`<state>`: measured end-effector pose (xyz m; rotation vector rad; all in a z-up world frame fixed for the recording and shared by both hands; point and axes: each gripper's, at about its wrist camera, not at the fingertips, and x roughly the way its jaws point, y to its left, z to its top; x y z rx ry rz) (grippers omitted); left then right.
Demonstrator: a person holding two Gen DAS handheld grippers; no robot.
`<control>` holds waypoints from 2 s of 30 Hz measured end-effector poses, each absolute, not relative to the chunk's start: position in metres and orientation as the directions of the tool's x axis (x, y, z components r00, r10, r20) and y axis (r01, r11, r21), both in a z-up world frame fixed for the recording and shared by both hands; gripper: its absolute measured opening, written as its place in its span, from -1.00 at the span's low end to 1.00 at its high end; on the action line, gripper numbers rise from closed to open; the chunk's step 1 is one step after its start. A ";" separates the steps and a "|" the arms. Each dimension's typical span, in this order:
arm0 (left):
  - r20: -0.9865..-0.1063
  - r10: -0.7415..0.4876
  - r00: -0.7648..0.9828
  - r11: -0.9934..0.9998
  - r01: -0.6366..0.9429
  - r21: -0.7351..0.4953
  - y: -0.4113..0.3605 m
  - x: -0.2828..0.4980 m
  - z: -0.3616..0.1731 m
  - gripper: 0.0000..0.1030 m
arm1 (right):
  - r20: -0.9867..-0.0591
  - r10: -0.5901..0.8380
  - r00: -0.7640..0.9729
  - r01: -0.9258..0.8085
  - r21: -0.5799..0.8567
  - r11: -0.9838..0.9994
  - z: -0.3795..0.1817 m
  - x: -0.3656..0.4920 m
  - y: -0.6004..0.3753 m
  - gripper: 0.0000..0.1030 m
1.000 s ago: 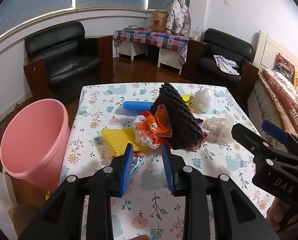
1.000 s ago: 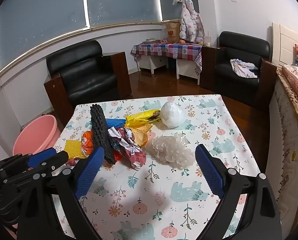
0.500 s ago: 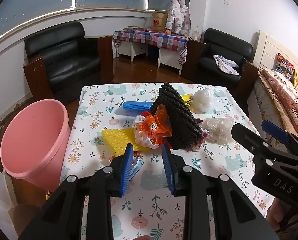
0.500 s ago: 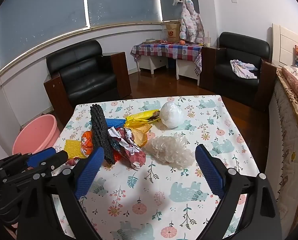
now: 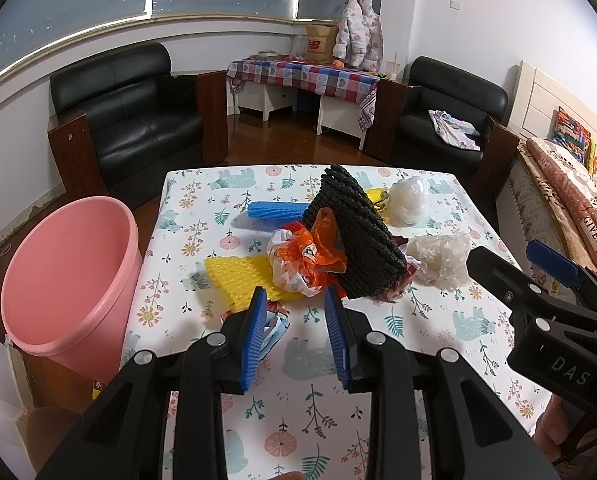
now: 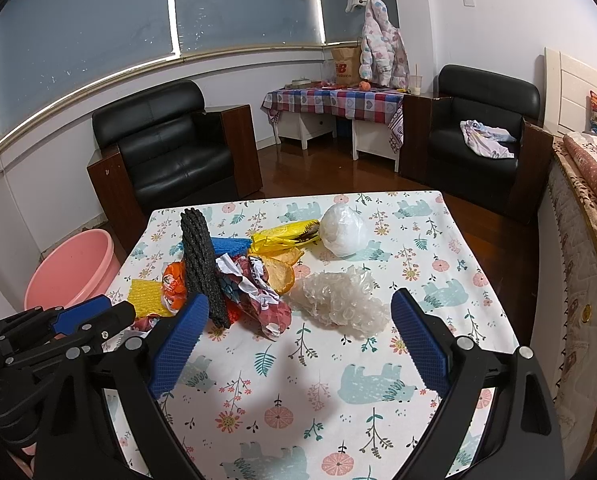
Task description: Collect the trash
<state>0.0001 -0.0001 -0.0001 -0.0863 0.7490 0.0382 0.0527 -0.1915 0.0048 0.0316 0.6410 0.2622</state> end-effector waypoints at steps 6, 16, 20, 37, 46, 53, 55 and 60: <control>-0.682 0.004 0.732 0.996 -0.065 -0.065 0.000 0.000 0.000 -0.43 | -0.587 0.251 0.770 -0.232 0.109 0.967 0.005 0.053 -0.191 0.81; -0.681 0.004 0.732 0.996 -0.065 -0.065 0.000 0.000 0.000 -0.43 | -0.586 0.250 0.771 -0.231 0.108 0.967 0.004 0.052 -0.192 0.81; -0.682 0.004 0.731 0.996 -0.065 -0.065 0.000 0.000 0.000 -0.43 | -0.586 0.251 0.770 -0.232 0.110 0.967 0.005 0.052 -0.192 0.81; -0.682 0.003 0.731 0.996 -0.066 -0.066 0.000 0.000 0.000 -0.43 | -0.587 0.251 0.770 -0.231 0.111 0.967 0.003 0.051 -0.193 0.81; -0.685 0.002 0.729 0.995 -0.067 -0.069 0.006 -0.002 -0.001 -0.43 | -0.586 0.250 0.770 -0.230 0.110 0.967 0.002 0.053 -0.192 0.81; -0.685 0.001 0.728 0.995 -0.067 -0.070 0.008 -0.002 -0.007 -0.43 | -0.588 0.251 0.769 -0.230 0.112 0.967 0.001 0.049 -0.196 0.81; -0.685 0.001 0.728 0.995 -0.067 -0.070 0.008 -0.002 -0.007 -0.43 | -0.588 0.251 0.769 -0.229 0.112 0.967 0.001 0.049 -0.196 0.81; -0.686 -0.001 0.728 0.995 -0.066 -0.072 0.008 -0.002 -0.007 -0.43 | -0.591 0.250 0.767 -0.227 0.115 0.967 0.000 0.049 -0.197 0.81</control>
